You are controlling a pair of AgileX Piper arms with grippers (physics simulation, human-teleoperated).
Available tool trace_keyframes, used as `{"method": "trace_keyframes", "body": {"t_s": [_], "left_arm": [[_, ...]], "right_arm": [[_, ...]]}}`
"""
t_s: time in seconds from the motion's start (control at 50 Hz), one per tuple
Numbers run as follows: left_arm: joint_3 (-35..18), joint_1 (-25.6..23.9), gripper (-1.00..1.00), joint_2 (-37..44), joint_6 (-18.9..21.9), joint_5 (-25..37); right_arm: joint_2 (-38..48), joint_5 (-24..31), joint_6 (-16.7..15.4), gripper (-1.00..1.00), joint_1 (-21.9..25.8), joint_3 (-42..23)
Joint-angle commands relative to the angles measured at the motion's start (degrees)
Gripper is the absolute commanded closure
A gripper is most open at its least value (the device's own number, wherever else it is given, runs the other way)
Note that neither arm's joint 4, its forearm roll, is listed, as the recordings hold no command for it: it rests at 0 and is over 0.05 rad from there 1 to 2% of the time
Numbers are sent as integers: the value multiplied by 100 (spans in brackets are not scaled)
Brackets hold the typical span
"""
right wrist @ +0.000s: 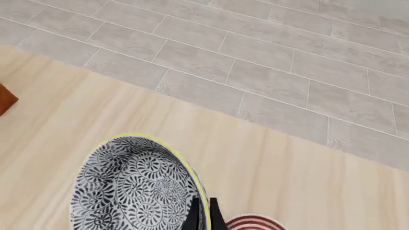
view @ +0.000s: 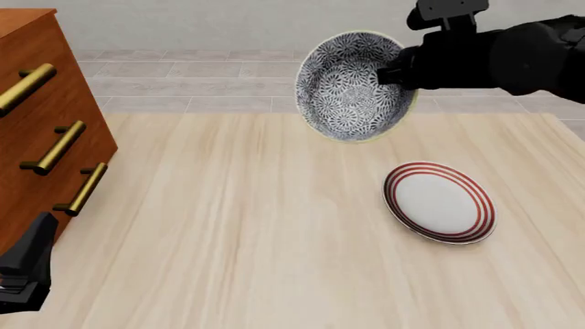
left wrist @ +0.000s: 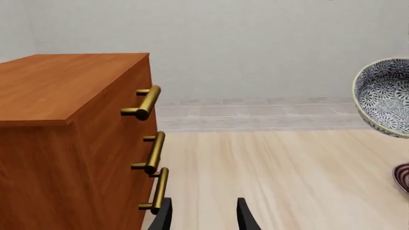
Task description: Put the bowl on top of the cabinet.
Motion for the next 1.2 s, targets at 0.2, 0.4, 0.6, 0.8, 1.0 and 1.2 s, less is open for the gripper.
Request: {"method": "trace_keyframes", "body": {"t_s": [0.2,0.4,0.6,0.8,1.0,1.2], "left_arm": [[1,-45,-100,14,-18,-29],[-7,-53,-100,-29,-23,-2],[-13,-48,-100,-26,-35,-8],[-10,-51,-100,-13,-31,-13],[-11,-51,-100,-26,-22,2],[-13,-48,-100,-34,-30,14]], "right_arm": [[106,-7,73,100,630,-175],[246,-22,103,100,918,-282],[398,-48,125,100,1162,-402],[574,-67,147,100,1405,-553],[700,-54,183,100,1633,-719],[678,-85,145,100,1881,-725]]}}
